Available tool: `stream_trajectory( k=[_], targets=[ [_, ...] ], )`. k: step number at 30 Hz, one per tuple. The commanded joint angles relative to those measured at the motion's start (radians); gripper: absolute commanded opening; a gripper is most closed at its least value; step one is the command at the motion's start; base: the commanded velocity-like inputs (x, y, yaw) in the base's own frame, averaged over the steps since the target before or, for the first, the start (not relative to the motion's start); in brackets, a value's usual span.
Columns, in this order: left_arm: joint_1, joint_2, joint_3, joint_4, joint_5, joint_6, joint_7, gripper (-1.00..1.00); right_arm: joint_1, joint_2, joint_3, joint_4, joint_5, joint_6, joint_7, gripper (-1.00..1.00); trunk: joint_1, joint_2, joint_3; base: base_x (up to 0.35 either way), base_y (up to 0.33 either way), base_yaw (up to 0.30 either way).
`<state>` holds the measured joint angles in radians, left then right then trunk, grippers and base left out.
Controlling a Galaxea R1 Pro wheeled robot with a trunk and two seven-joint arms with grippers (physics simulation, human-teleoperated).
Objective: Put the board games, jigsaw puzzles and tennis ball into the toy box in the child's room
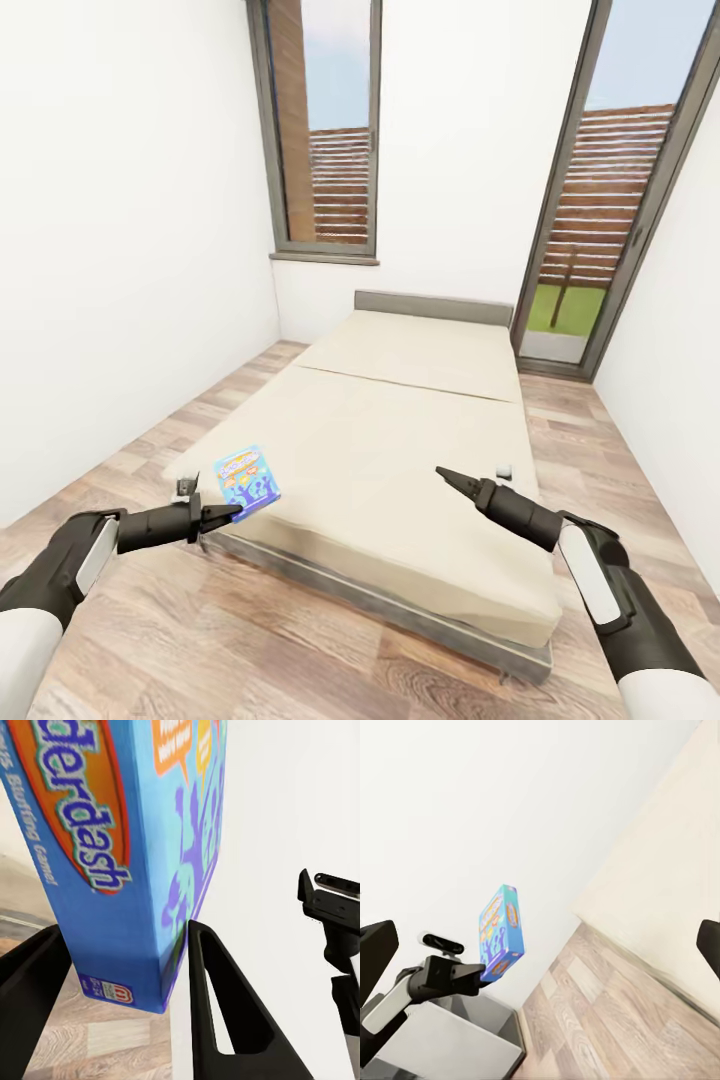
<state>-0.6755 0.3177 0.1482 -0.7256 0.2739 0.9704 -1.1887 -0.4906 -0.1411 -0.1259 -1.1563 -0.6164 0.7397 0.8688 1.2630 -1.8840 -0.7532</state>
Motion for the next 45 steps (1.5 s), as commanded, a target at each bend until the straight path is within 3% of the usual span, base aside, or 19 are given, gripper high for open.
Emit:
stream_trajectory(
  k=[1,23,45],
  targets=[
    [-0.001,0.0,0.001,0.0,0.004,0.007,-0.002,-1.0,0.0,0.0,0.0,0.0,-0.003,0.006,0.0,1.0,-0.004,0.007,0.002,-0.001,0.0,0.282],
    [-0.001,0.0,0.0,0.0,0.004,0.007,0.003,-1.0,0.0,0.001,0.006,-0.002,-0.002,0.012,-0.045,1.0,-0.088,0.161,0.058,0.0,0.0,0.282],
    [-0.001,0.0,-0.002,-0.01,0.004,0.007,0.003,-1.0,0.0,0.0,0.008,-0.003,-0.001,0.013,-0.048,1.0,-0.173,0.315,0.114,0.0,0.0,0.282]
  ],
)
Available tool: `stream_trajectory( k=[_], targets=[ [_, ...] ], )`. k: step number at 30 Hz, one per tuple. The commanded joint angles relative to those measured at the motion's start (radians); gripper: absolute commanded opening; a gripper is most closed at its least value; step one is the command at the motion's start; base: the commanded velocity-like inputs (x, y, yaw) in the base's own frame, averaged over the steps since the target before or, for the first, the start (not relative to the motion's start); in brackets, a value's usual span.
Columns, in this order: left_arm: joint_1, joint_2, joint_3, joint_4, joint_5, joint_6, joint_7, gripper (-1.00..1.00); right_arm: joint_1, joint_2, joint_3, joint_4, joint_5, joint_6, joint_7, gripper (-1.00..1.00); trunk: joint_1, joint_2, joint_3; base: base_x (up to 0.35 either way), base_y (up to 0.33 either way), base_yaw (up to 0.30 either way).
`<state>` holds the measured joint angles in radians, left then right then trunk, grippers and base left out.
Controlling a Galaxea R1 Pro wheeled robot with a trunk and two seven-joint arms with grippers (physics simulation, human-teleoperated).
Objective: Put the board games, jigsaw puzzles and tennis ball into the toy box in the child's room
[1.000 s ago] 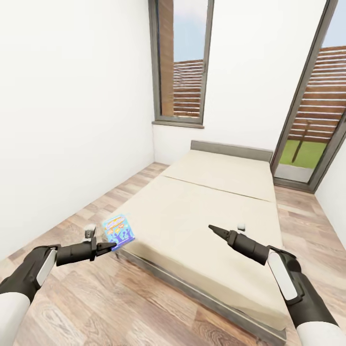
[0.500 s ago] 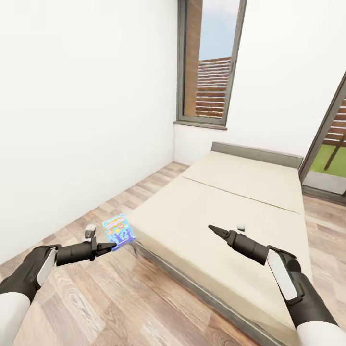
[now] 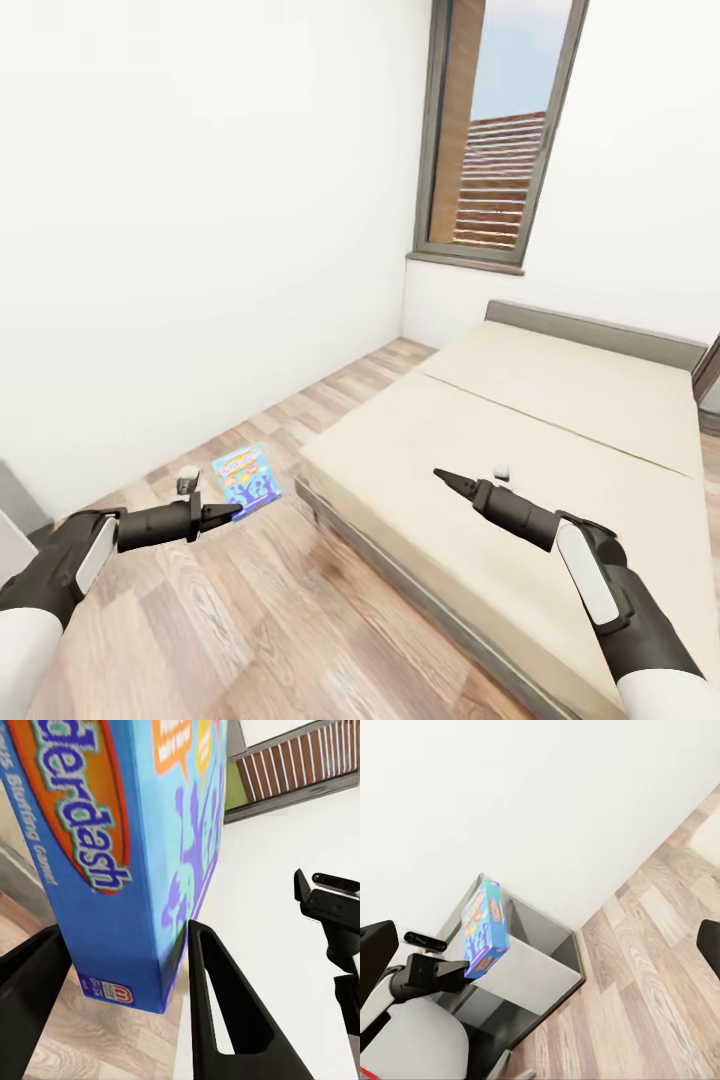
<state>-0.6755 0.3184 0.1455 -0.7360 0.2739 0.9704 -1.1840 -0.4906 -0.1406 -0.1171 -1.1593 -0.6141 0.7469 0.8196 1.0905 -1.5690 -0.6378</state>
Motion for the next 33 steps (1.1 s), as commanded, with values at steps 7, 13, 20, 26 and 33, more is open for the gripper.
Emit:
stream_trajectory(
  k=[7,13,20,26,33],
  targets=[
    [-0.001,-0.001,0.001,0.0,0.004,0.007,-0.002,-1.0,0.0,0.001,-0.001,0.0,-0.003,0.005,0.001,1.0,-0.027,0.049,0.017,0.0,0.0,0.282],
    [-0.001,-0.001,0.0,0.0,0.004,0.007,-0.002,-1.0,0.0,0.001,-0.001,0.0,-0.003,0.005,0.001,1.0,-0.05,0.091,0.032,0.0,0.0,0.282],
    [-0.001,-0.001,0.0,0.0,0.004,0.007,-0.002,-1.0,0.0,0.001,-0.001,0.0,-0.003,0.005,0.001,1.0,-0.077,0.14,0.05,0.0,0.0,0.282],
    [-0.001,-0.002,0.0,0.0,0.004,0.006,-0.001,-1.0,0.0,0.0,-0.001,-0.001,-0.003,0.005,0.002,1.0,-0.1,0.182,0.065,0.0,0.0,0.282],
    [-0.001,-0.004,0.0,0.0,0.004,0.007,-0.001,-1.0,0.0,0.0,-0.001,-0.002,-0.003,0.005,0.003,1.0,-0.127,0.231,0.083,0.0,0.0,0.281]
  ],
)
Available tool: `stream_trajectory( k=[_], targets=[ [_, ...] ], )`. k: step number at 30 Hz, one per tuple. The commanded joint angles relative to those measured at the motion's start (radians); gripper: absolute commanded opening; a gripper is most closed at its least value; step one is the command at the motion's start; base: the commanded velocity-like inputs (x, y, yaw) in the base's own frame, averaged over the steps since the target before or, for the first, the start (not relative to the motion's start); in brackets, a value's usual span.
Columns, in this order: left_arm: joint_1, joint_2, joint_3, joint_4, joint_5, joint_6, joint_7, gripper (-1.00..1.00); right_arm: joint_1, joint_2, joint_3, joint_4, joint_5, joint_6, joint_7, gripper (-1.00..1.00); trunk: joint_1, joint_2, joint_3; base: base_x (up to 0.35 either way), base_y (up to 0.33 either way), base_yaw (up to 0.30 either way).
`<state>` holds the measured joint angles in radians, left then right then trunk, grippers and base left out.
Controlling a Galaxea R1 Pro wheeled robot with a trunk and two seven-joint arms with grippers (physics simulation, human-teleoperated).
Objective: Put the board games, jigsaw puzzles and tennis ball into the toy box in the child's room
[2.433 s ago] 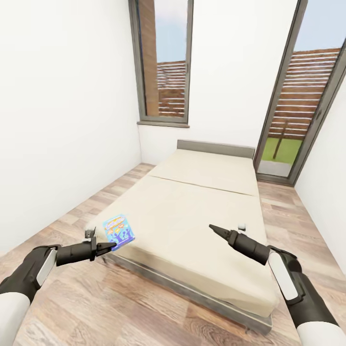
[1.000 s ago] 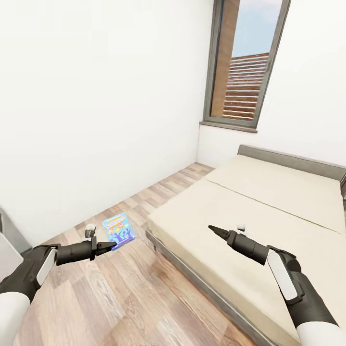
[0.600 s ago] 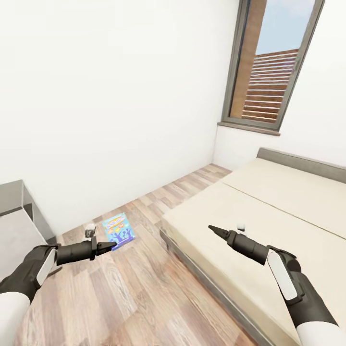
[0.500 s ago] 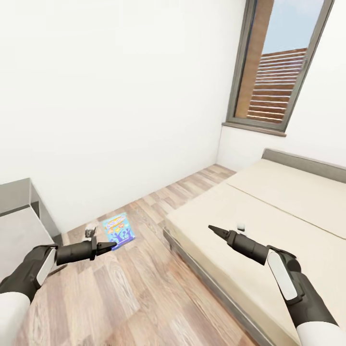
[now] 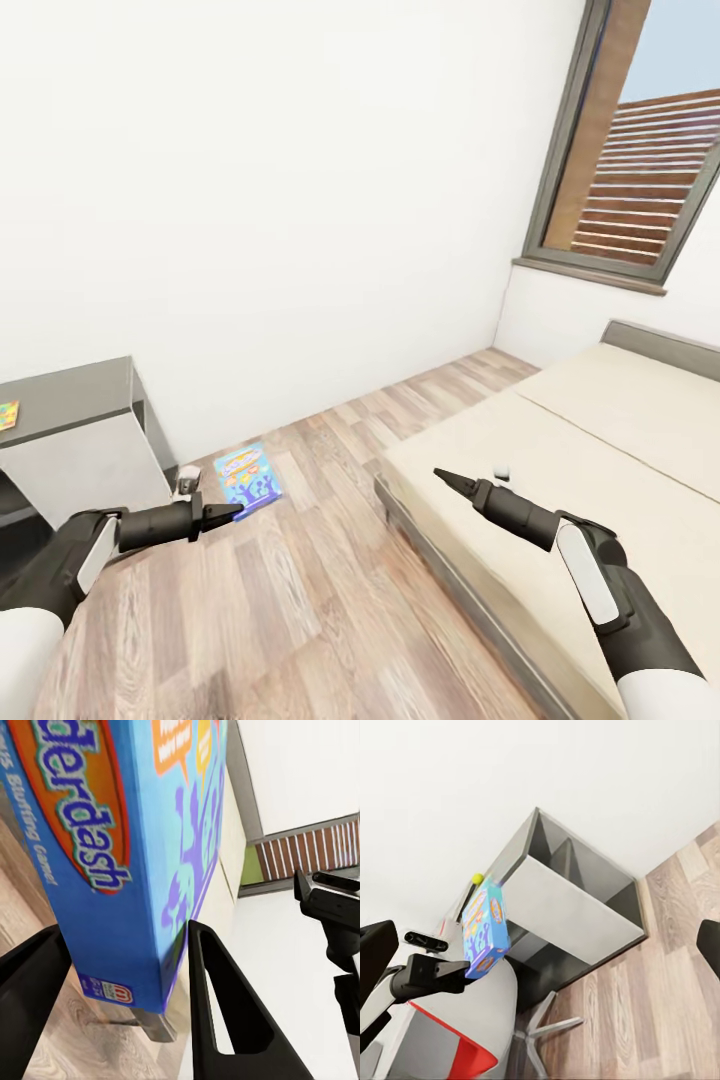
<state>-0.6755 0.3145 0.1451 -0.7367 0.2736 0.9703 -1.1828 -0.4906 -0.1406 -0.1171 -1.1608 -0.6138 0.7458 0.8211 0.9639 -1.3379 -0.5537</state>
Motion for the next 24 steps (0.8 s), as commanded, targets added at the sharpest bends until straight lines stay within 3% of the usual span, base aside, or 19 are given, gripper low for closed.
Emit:
stream_trajectory(
  k=[1,7,14,17,19,24],
  targets=[
    [-0.001,-0.001,0.001,0.0,0.004,0.007,-0.002,-1.0,0.0,0.0,-0.001,0.0,-0.003,0.006,0.001,1.0,-0.004,0.007,0.002,0.0,0.0,0.281],
    [-0.001,-0.003,-0.004,-0.001,0.004,0.007,-0.001,-1.0,0.0,0.0,-0.001,0.0,-0.003,0.005,0.001,1.0,-0.027,0.049,0.017,0.0,0.0,0.281],
    [-0.002,-0.004,-0.077,-0.044,0.006,0.018,-0.007,-1.0,0.0,-0.001,-0.002,0.0,-0.003,0.004,0.003,1.0,-0.054,0.098,0.035,0.0,0.0,0.281],
    [-0.004,-0.025,-0.089,-0.099,0.005,0.053,-0.005,-1.0,0.0,-0.008,-0.006,0.001,-0.004,0.005,0.004,1.0,-0.065,0.119,0.042,0.0,0.0,0.281],
    [-0.015,-0.041,-0.095,-0.133,0.004,0.065,-0.004,-1.0,0.0,-0.011,-0.008,0.001,-0.005,0.005,0.006,1.0,-0.073,0.133,0.047,0.0,0.0,0.281],
    [-0.124,-0.052,-0.101,-0.162,0.008,0.077,-0.003,-1.0,0.0,-0.016,-0.013,0.001,-0.006,0.006,0.009,1.0,-0.092,0.168,0.06,0.0,0.0,0.281]
  ],
)
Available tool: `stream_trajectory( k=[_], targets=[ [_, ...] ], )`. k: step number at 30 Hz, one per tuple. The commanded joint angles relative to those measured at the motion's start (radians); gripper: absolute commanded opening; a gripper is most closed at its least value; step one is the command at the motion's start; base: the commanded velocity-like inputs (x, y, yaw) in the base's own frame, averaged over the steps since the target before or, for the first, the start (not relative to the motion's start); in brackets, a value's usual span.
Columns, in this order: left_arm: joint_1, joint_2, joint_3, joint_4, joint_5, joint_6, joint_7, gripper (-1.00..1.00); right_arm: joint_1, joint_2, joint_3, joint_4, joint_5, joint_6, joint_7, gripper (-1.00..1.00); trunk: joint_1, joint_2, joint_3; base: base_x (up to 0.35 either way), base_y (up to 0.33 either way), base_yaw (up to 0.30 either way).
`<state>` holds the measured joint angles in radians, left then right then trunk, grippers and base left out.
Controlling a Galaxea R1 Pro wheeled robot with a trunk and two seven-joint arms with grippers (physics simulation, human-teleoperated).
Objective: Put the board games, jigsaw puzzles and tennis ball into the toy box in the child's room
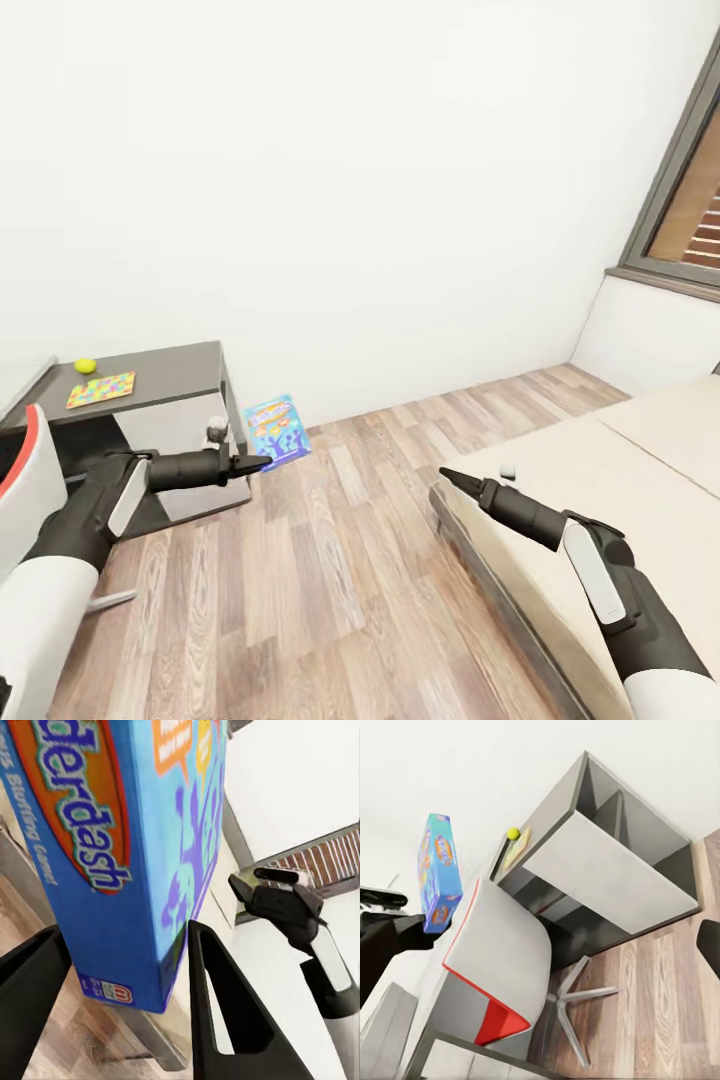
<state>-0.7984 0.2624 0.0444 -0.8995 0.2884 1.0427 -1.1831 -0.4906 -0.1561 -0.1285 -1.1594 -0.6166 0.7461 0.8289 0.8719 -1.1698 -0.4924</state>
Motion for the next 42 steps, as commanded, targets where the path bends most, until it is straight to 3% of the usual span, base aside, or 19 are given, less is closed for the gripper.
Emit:
stream_trajectory(
  k=[1,5,9,11,14,17,20,24,26,29,31,37,40,42],
  targets=[
    [-0.029,-0.001,0.0,-0.001,-0.006,0.005,-0.003,-1.0,-0.001,-0.001,-0.001,0.0,-0.003,0.006,0.002,1.0,-0.004,0.007,0.001,0.0,0.0,0.28],
    [-0.152,-0.001,-0.001,0.021,-0.005,0.005,-0.004,-1.0,-0.001,-0.006,-0.003,0.004,-0.004,0.007,0.006,1.0,-0.019,0.035,0.012,0.0,0.0,0.28],
    [-0.271,0.0,-0.002,0.112,-0.006,0.005,-0.005,-1.0,0.0,-0.011,-0.003,0.005,-0.005,0.007,0.007,1.0,-0.035,0.063,0.022,0.0,0.0,0.279],
    [-0.335,0.022,-0.003,0.15,-0.006,0.005,-0.006,-1.0,0.0,-0.012,-0.003,0.006,-0.005,0.007,0.007,1.0,-0.042,0.077,0.027,0.0,0.0,0.279],
    [-0.379,0.054,-0.005,0.171,-0.005,0.005,-0.008,-1.0,0.0,-0.012,-0.003,0.007,-0.005,0.007,0.007,1.0,-0.054,0.098,0.034,0.0,0.0,0.278],
    [-0.448,0.098,-0.008,0.189,-0.005,0.005,-0.012,-1.0,0.0,-0.013,-0.003,0.009,-0.004,0.007,0.007,1.0,-0.065,0.119,0.042,0.0,0.0,0.278],
    [-0.469,0.135,-0.009,0.193,-0.005,0.005,-0.022,-1.0,0.0,-0.013,-0.003,0.01,-0.004,0.006,0.007,1.0,-0.077,0.14,0.05,0.0,0.0,0.278],
    [-0.511,0.238,-0.01,0.194,-0.006,0.005,-0.118,-1.0,0.0,-0.011,-0.003,0.01,-0.004,0.006,0.007,1.0,-0.092,0.168,0.06,0.0,0.0,0.277],
    [-0.519,0.276,-0.01,0.191,-0.007,0.005,-0.167,-1.0,0.0,-0.011,-0.003,0.01,-0.003,0.006,0.007,1.0,-0.1,0.182,0.065,0.0,0.0,0.277],
    [-0.524,0.313,-0.01,0.187,-0.008,0.005,-0.208,-1.0,-0.001,-0.011,-0.003,0.01,-0.003,0.006,0.007,1.0,-0.111,0.203,0.072,0.0,0.0,0.277],
    [-0.527,0.355,-0.011,0.185,-0.015,0.005,-0.24,-1.0,-0.001,-0.011,-0.003,0.01,-0.003,0.006,0.007,1.0,-0.119,0.217,0.077,0.0,0.0,0.277],
    [-0.528,0.44,-0.013,0.184,-0.025,0.005,-0.261,-1.0,0.0,-0.01,-0.003,0.012,-0.004,0.004,0.006,1.0,-0.142,0.259,0.093,0.0,0.0,0.277],
    [-0.528,0.47,-0.049,0.19,-0.027,0.005,-0.264,-1.0,0.0,-0.01,-0.003,0.012,-0.005,0.004,0.005,1.0,-0.153,0.28,0.1,0.0,0.0,0.277],
    [-0.528,0.505,-0.119,0.193,-0.028,0.005,-0.268,-1.0,0.0,-0.01,-0.003,0.013,-0.005,0.004,0.003,1.0,-0.161,0.294,0.105,0.0,0.0,0.277]
  ],
)
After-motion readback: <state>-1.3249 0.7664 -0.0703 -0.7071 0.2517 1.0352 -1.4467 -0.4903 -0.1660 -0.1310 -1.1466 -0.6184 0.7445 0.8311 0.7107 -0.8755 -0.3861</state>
